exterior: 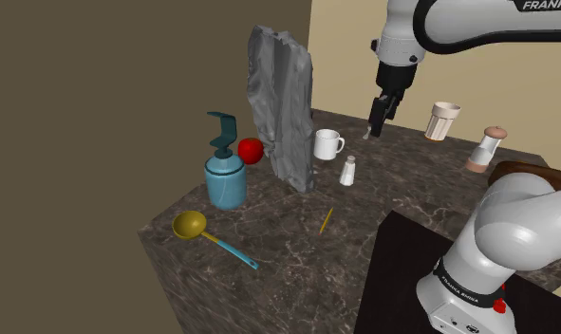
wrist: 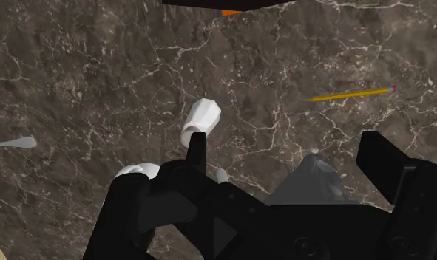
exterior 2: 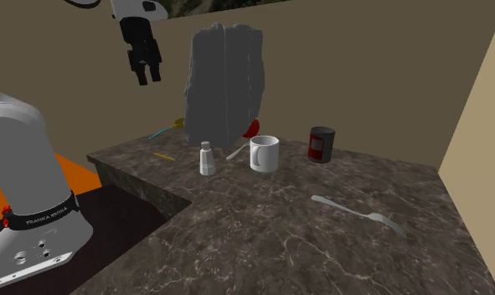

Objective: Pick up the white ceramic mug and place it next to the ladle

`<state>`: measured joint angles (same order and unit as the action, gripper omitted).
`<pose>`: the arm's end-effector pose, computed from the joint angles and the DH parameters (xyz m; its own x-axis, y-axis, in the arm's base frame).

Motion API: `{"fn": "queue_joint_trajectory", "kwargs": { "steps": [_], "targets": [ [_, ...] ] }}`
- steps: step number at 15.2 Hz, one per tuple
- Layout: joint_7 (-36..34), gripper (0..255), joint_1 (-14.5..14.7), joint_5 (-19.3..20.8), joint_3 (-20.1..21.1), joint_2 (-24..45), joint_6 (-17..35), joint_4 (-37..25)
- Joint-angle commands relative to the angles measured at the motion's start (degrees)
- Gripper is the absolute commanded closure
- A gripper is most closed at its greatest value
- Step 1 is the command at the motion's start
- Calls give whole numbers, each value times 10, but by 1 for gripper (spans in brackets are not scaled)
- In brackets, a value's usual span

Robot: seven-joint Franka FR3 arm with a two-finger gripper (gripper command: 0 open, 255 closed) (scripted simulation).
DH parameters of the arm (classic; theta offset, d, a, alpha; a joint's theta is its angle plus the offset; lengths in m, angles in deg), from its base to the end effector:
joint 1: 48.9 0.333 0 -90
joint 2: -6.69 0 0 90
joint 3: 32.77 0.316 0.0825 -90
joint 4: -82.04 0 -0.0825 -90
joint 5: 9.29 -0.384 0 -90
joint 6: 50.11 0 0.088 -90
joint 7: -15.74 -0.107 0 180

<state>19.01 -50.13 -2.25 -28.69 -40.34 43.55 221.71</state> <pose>0.3025 0.0081 0.5688 0.9958 0.0918 0.0057 0.0894 -0.9806 0.1745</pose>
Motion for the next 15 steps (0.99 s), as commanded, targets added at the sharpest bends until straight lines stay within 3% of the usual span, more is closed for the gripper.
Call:
{"fn": "queue_joint_trajectory", "kwargs": {
  "steps": [1, 8, 15],
  "targets": [
    [0, 0, 0, 0, 0, 0, 0, 0],
    [61, 0, -15, 19, -63, 122, 114, -16],
    [128, 0, -21, 10, -118, 268, 208, -72]
  ]
}}
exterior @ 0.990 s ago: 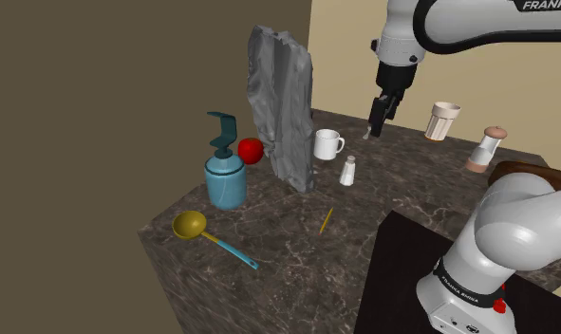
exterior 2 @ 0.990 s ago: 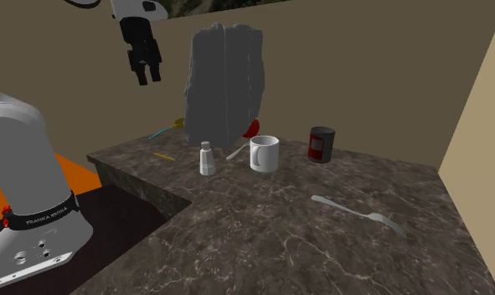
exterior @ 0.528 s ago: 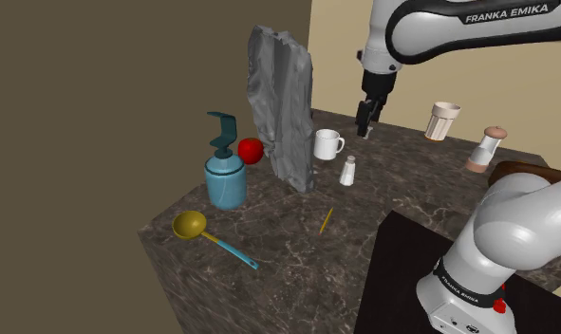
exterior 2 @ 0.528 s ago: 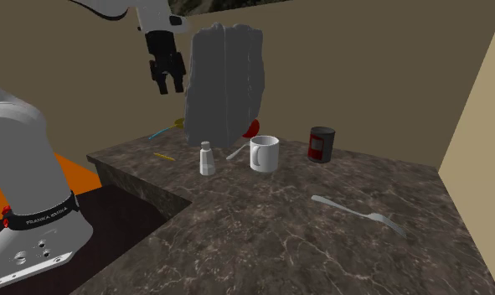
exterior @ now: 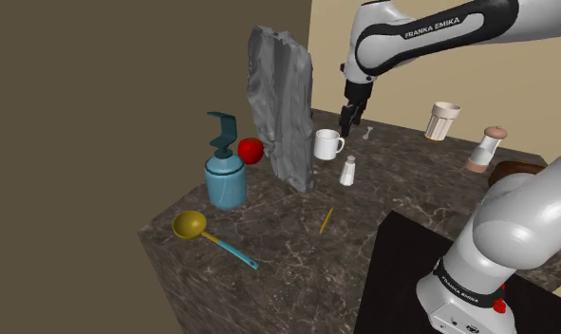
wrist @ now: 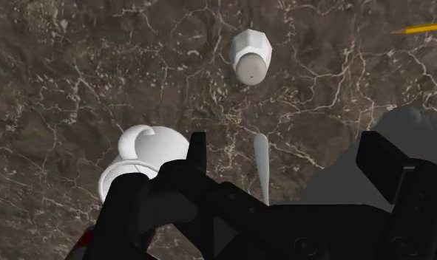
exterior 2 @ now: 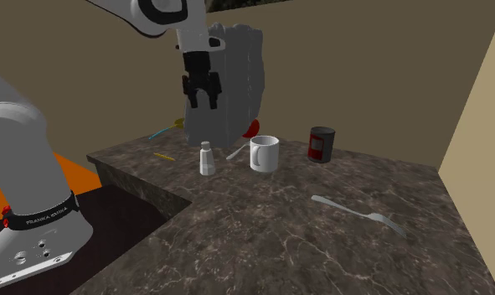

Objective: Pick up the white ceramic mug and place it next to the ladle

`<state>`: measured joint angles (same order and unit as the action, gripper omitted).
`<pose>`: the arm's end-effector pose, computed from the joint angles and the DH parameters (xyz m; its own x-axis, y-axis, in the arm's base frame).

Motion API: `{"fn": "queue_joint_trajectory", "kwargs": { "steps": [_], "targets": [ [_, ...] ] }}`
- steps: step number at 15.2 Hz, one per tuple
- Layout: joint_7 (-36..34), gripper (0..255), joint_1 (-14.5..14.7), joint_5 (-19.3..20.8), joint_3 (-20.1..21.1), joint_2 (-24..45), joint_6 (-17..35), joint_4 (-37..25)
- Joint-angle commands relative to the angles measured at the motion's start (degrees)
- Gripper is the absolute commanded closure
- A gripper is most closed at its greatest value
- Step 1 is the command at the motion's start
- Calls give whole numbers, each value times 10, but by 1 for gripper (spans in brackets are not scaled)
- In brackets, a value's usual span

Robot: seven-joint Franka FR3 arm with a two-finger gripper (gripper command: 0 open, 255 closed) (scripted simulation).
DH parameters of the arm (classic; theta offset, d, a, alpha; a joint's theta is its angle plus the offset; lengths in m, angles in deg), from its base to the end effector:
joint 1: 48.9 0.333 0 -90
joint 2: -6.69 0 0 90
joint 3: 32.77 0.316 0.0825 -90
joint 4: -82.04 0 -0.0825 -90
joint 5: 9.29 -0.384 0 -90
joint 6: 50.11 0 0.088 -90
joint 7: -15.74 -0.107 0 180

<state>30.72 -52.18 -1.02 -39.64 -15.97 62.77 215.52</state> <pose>0.4262 -0.0891 0.4922 0.9892 0.1465 0.0082 0.1451 -0.9850 0.0939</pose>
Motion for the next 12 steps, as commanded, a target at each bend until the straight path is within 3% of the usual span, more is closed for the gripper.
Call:
{"fn": "queue_joint_trajectory", "kwargs": {
  "steps": [1, 12],
  "targets": [
    [22, 0, -1, -7, -15, 47, 26, -21],
    [152, 0, -17, -99, -60, 301, 94, -197]
  ]
}}
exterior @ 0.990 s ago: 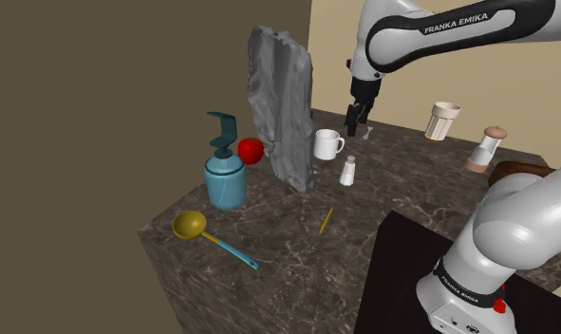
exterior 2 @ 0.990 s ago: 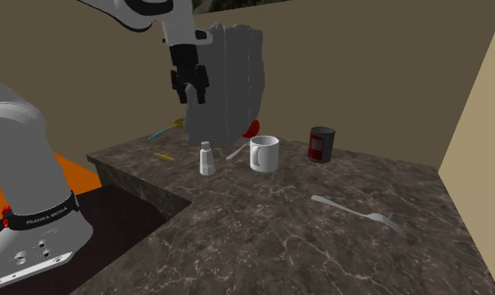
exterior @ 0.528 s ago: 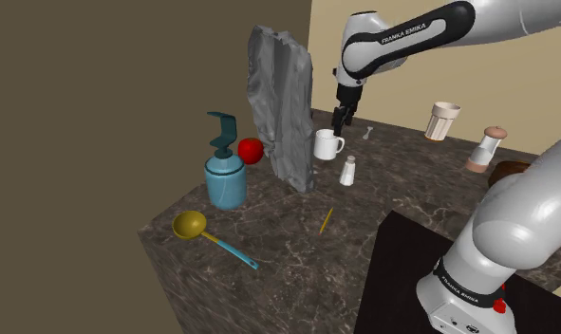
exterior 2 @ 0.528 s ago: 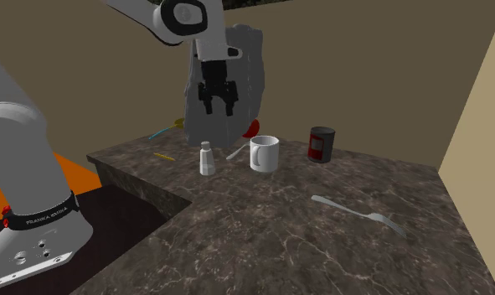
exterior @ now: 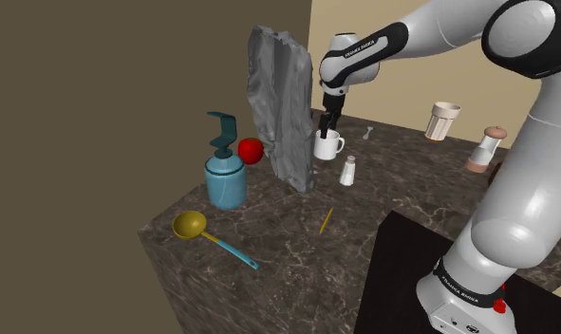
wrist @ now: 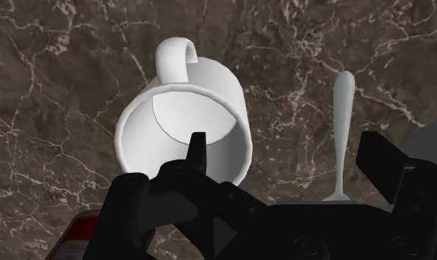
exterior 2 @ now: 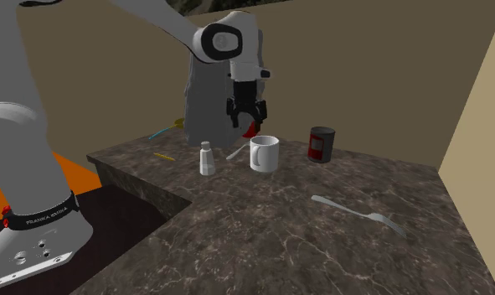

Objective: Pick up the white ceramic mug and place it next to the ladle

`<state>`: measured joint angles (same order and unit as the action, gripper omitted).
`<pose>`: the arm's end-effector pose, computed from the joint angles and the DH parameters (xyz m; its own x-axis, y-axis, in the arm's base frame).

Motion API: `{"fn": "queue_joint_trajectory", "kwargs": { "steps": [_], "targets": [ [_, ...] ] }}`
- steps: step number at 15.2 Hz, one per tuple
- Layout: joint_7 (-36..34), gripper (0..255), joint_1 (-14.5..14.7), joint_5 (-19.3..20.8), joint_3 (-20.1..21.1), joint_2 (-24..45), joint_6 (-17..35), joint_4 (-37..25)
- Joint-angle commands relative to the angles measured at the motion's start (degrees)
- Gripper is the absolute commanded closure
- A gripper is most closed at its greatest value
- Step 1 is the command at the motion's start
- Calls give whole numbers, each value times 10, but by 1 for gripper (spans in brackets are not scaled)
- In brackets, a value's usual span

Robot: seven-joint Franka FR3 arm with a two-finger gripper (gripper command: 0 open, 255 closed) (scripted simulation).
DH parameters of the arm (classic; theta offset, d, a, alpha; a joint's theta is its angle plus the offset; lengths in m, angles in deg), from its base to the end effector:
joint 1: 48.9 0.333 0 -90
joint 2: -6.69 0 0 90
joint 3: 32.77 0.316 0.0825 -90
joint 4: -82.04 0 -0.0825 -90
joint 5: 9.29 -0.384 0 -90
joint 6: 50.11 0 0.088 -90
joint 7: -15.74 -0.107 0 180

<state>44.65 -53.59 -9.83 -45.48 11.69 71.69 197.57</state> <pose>0.5471 -0.1689 0.4128 0.9805 0.1959 0.0160 0.1956 -0.9805 0.0214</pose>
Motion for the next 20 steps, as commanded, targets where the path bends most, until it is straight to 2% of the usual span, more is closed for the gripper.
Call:
{"fn": "queue_joint_trajectory", "kwargs": {
  "steps": [1, 10, 17, 18, 20],
  "targets": [
    [24, 0, -7, -21, -2, 48, 5, -39],
    [35, 0, -12, -35, 2, 88, 57, -25],
    [35, 0, -12, -35, 2, 88, 57, -25],
    [35, 255, -12, -35, 2, 88, 57, -25],
    [35, 255, -12, -35, 2, 88, 57, -25]
  ]
}}
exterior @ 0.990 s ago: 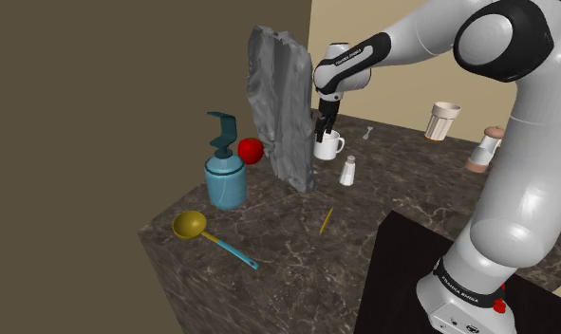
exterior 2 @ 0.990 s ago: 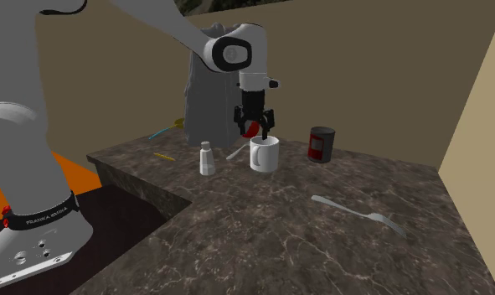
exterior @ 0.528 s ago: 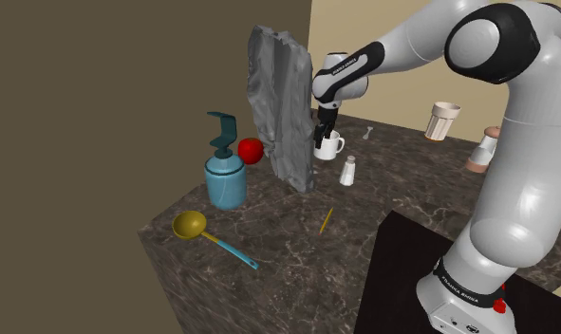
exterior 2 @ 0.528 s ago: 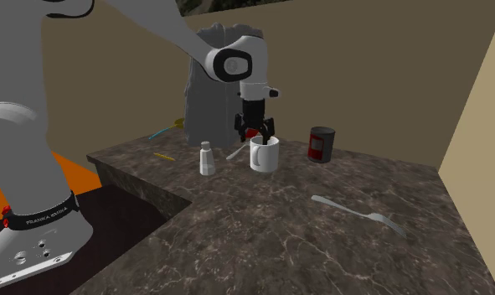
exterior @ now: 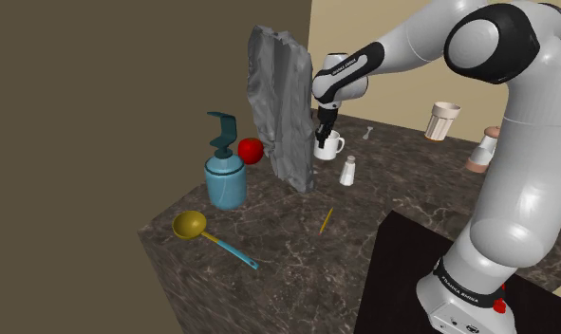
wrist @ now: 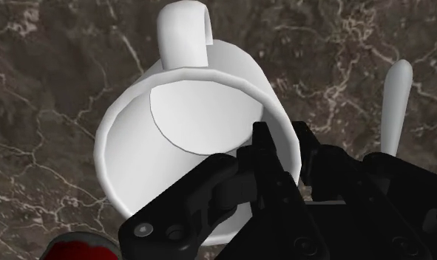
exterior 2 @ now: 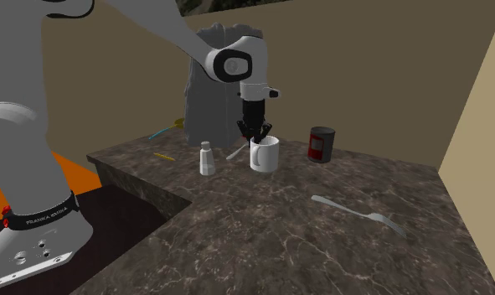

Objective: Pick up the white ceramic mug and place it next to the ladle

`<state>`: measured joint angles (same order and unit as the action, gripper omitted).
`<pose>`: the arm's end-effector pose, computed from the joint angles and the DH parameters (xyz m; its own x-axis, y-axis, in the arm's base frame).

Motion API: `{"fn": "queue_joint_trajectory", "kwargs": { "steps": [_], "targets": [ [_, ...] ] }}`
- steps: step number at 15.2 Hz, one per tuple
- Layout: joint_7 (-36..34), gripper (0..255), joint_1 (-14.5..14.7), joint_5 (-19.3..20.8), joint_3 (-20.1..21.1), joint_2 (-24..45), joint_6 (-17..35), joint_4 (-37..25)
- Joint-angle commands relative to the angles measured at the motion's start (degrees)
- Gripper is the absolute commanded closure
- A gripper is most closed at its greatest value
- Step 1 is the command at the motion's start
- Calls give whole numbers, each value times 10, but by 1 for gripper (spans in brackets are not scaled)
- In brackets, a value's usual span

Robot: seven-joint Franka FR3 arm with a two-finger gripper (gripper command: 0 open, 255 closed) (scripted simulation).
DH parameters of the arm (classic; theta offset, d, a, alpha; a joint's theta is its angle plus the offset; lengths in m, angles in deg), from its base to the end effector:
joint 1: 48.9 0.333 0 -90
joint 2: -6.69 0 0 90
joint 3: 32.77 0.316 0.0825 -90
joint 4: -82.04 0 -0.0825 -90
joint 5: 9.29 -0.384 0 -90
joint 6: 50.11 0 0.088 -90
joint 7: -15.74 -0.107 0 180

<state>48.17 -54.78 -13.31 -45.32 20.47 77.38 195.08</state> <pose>0.5727 -0.1835 0.3535 0.9781 0.2072 0.0179 0.2071 -0.9783 0.0058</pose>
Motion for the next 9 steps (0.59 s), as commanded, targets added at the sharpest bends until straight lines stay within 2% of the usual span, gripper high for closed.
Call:
{"fn": "queue_joint_trajectory", "kwargs": {
  "steps": [1, 9],
  "targets": [
    [0, 255, 0, 0, 0, 0, 0, 0],
    [-2, 255, 1, 3, -1, -8, -13, -6]
  ]
}}
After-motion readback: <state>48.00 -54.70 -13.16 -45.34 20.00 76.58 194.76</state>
